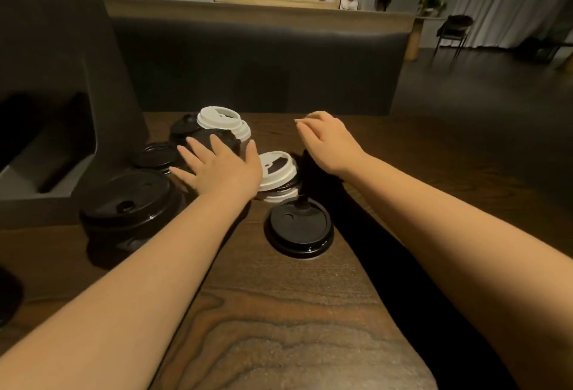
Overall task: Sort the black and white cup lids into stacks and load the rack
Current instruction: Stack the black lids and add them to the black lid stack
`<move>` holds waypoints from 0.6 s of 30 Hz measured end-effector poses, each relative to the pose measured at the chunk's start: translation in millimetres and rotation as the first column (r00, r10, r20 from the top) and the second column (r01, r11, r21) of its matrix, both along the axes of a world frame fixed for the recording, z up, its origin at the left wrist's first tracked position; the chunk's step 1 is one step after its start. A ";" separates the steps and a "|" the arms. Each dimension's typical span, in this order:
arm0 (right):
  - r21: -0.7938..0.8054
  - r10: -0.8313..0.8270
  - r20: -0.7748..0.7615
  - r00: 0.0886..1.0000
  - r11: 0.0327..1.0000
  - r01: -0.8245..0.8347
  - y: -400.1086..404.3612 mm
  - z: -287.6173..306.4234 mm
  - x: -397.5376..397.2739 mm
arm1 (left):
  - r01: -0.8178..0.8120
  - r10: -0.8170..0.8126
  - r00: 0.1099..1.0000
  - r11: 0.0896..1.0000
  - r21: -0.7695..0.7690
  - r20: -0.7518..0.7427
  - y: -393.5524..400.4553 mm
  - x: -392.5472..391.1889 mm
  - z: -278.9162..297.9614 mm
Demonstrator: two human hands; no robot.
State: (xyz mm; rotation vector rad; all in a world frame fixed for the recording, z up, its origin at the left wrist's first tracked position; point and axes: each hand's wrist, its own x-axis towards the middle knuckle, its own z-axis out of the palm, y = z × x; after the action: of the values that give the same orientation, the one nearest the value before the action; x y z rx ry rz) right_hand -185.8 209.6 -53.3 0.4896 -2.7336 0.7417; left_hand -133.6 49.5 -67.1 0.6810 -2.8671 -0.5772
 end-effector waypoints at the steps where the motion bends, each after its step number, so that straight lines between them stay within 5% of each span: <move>1: -0.028 0.018 0.046 0.999 0.999 -0.016 -9.1 -1.0 -7.1 | -0.020 0.020 1.000 1.000 0.001 0.008 -5.5 -2.2 -2.8; 10: 0.104 0.073 0.238 0.969 0.990 -0.100 -85.0 -0.9 -71.7 | -0.144 0.146 0.989 0.987 0.067 -0.023 -45.4 -11.3 -19.2; 18: 0.216 0.197 0.296 0.935 0.939 -0.266 -148.4 3.7 -108.4 | -0.021 0.021 1.000 1.000 -0.010 0.008 -45.7 -20.3 -25.5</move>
State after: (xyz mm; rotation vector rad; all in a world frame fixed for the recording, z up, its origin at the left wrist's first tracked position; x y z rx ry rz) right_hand -294.1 61.2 -49.6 0.8396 -3.0843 0.5454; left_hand -153.9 3.8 -92.5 0.7129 -2.8650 -0.5580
